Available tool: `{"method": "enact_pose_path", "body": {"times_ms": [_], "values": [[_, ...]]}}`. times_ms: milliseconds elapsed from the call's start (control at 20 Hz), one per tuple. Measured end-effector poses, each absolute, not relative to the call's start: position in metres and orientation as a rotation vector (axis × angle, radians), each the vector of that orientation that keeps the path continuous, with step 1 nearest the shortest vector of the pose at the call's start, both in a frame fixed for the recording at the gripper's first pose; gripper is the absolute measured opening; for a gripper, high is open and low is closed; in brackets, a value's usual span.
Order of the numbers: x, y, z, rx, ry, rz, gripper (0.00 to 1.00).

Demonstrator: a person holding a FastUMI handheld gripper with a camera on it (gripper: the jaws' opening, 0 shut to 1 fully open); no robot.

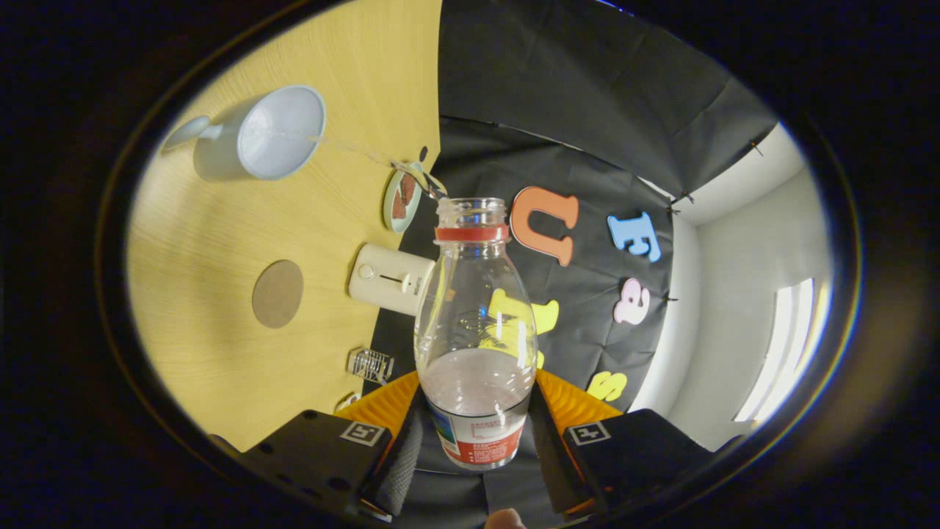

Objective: Take the bottle from table, then pour the juice into the cup, finally place the bottle on the coaster

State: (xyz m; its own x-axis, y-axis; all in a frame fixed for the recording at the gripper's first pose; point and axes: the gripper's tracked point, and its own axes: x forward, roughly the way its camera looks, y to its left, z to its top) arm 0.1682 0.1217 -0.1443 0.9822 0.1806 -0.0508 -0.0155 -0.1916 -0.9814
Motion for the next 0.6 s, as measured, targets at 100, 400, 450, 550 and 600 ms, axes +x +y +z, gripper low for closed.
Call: {"method": "enact_pose_path", "body": {"times_ms": [100,400,450,550,600], "values": [[0.165,0.117,-0.140,-1.757,-0.119,0.175,0.76],[0.163,0.120,-0.132,-1.777,-0.132,0.170,0.76],[0.163,0.121,-0.132,-1.776,-0.131,0.172,0.76],[0.163,0.120,-0.130,-1.777,-0.126,0.173,0.76],[0.162,0.121,-0.128,-1.780,-0.128,0.170,0.76]]}}
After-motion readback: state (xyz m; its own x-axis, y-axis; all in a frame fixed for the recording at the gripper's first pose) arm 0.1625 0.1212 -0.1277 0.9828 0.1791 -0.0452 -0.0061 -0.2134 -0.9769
